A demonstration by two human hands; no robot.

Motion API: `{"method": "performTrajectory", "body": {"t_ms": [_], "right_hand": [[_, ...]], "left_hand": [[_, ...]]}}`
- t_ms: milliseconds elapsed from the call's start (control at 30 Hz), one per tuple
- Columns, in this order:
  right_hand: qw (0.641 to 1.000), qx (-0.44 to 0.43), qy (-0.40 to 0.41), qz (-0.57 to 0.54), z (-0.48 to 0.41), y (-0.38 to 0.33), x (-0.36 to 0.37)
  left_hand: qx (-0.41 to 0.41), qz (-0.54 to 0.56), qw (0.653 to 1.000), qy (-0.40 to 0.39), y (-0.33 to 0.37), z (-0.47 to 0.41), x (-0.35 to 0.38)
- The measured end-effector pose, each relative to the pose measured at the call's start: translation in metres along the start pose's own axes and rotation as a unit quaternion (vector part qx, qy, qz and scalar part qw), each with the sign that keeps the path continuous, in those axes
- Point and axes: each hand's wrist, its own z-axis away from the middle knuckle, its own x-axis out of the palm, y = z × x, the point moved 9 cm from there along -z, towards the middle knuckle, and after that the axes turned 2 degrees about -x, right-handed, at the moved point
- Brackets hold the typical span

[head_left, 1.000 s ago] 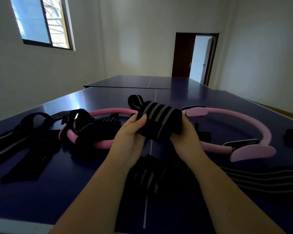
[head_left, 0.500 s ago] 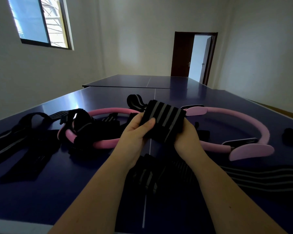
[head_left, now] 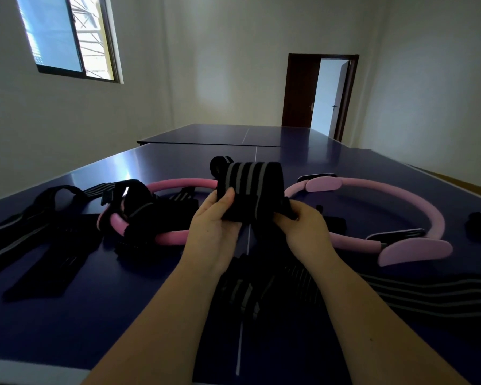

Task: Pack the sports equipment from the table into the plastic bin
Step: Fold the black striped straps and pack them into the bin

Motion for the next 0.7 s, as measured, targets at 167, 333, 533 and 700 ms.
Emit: {"method": "performTrajectory", "body": {"t_ms": [167, 333, 533, 700], "right_hand": [[0.999, 0.010, 0.027, 0.043, -0.006, 0.010, -0.005], [0.996, 0.030, 0.020, 0.087, -0.011, 0.017, -0.004], [0.990, 0.055, 0.008, 0.128, -0.017, 0.029, -0.005], [0.977, 0.080, -0.006, 0.195, -0.020, 0.040, -0.004]], "left_hand": [[0.021, 0.033, 0.999, -0.006, 0.006, 0.003, 0.002], [0.025, 0.018, 1.000, -0.003, 0.006, 0.007, 0.003], [0.047, 0.017, 0.999, -0.017, 0.012, 0.011, 0.010], [0.056, 0.038, 0.997, -0.026, 0.013, 0.013, 0.010]]}}
